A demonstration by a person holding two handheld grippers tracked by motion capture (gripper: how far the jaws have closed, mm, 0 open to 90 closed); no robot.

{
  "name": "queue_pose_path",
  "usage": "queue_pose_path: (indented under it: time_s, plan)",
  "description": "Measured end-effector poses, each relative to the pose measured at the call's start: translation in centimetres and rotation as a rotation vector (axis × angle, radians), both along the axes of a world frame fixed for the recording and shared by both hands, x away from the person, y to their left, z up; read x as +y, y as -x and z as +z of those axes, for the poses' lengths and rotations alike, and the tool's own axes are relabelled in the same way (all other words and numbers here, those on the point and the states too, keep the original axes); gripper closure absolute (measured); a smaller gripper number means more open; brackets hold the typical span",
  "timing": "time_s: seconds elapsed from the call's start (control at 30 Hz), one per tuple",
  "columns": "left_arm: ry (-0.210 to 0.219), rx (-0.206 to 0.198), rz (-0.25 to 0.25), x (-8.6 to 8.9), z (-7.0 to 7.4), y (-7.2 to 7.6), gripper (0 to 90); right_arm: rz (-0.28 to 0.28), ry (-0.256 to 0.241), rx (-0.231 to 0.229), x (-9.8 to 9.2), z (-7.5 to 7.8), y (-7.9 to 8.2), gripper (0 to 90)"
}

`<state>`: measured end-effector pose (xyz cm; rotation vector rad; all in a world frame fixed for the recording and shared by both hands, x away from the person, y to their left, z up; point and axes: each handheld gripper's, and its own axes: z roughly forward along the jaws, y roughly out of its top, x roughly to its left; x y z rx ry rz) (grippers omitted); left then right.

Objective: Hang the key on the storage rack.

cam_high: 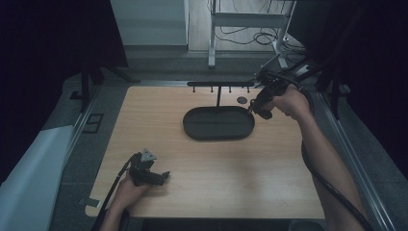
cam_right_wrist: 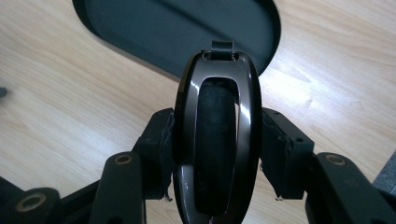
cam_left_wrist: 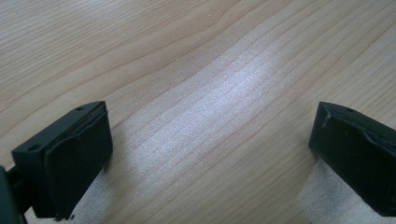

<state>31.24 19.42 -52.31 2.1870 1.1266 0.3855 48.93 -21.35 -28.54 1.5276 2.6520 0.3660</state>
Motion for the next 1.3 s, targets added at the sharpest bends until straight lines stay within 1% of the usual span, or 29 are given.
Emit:
queue_pose_path:
  time_s: [0.13, 0.37, 0.5, 0.9, 1.13, 1.3]
  plan:
    - [0.0, 0.0, 0.0, 0.0, 0.0, 0.0, 0.0, -0.016, -0.005, -0.008, 0.0, 0.6, -0.7, 48.9]
    - [0.0, -0.002, 0.001, 0.0, 0.0, 0.0, 0.0, -0.038, -0.008, -0.017, 0.1, 1.3, -1.8, 48.9]
    - [0.002, -0.001, 0.002, 0.0, 0.0, 0.0, 0.0, -0.05, -0.016, -0.025, 0.3, 1.8, -2.4, 48.9]
    - [0.0, -0.002, 0.001, 0.0, 0.0, 0.0, 0.0, -0.08, -0.011, -0.057, 0.7, 3.1, -3.7, 48.9]
    - [-0.002, -0.001, -0.001, 0.0, 0.0, 0.0, 0.0, -0.093, -0.012, -0.066, 1.1, 3.3, -4.4, 49.0]
    - [-0.001, -0.002, 0.0, 0.0, 0.0, 0.0, 0.0, -0.109, -0.01, -0.08, 1.3, 3.1, -5.0, 48.9]
